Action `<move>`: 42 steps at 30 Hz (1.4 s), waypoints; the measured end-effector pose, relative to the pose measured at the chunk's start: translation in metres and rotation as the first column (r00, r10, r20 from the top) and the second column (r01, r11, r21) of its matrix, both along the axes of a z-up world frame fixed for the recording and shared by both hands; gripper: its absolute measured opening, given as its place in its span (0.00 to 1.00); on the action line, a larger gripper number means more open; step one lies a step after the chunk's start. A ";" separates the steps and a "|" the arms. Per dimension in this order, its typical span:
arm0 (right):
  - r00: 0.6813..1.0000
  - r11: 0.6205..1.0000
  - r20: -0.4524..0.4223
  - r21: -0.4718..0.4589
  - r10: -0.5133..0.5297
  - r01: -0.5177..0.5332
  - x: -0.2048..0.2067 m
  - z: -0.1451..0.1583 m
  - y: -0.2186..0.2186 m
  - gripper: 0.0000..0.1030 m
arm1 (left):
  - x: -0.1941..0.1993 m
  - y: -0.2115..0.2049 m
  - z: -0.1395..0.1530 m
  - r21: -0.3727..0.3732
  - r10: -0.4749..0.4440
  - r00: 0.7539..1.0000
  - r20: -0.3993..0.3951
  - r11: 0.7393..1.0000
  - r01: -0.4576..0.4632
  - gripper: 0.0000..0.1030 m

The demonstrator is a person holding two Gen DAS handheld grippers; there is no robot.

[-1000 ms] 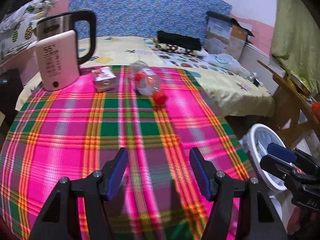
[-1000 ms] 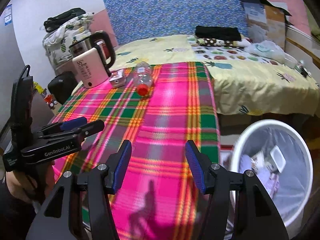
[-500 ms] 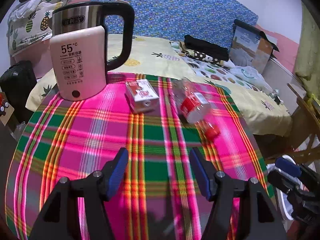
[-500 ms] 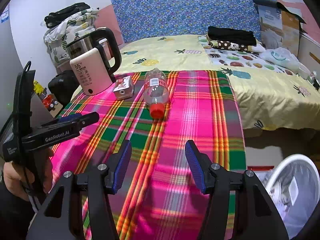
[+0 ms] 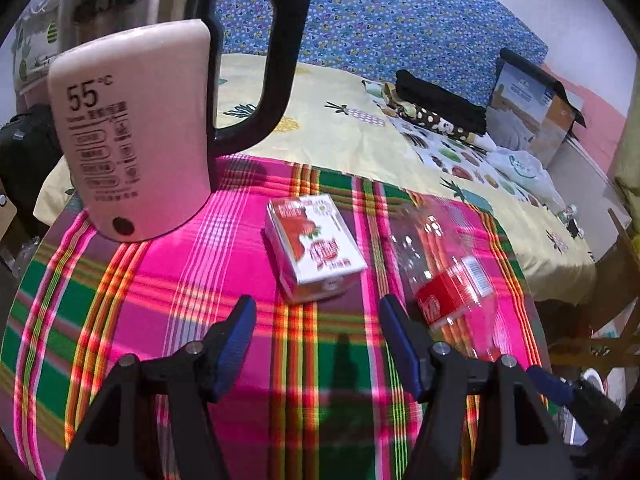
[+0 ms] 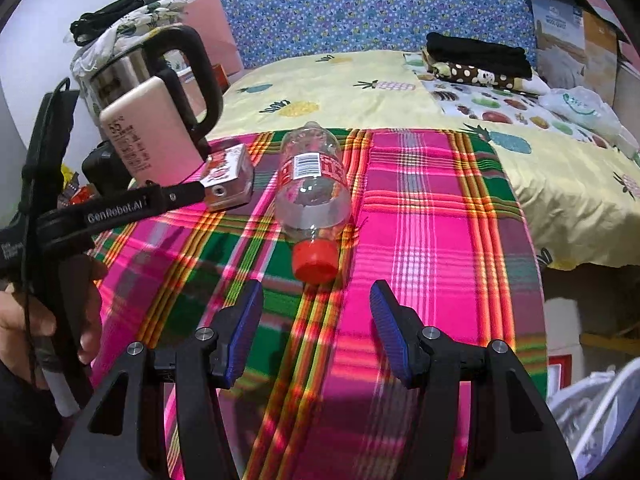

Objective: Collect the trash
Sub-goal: 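Grasp the red strawberry milk carton with the left tool while the right tool grasps the clear bottle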

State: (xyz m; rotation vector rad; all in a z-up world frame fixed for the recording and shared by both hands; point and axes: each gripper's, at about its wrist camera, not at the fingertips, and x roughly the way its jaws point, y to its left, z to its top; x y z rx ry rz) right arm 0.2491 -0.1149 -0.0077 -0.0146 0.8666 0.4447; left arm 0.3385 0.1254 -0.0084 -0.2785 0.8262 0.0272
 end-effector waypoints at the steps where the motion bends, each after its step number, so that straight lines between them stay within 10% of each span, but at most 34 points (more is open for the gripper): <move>1: 1.000 1.000 -0.003 0.000 -0.001 0.001 0.003 -0.001 0.000 0.55 | 0.004 0.000 -0.001 -0.003 0.001 1.000 0.001 1.000 -0.001 0.65; 24: 0.999 1.000 -0.032 0.017 0.010 -0.009 0.029 -0.015 0.010 0.32 | 0.050 -0.008 -0.023 0.065 0.032 0.998 -0.060 0.997 -0.028 0.61; 42: 0.999 1.000 -0.048 0.023 -0.002 0.003 -0.032 -0.008 -0.015 0.32 | -0.068 -0.045 -0.007 0.148 -0.060 0.997 -0.055 0.987 0.068 0.61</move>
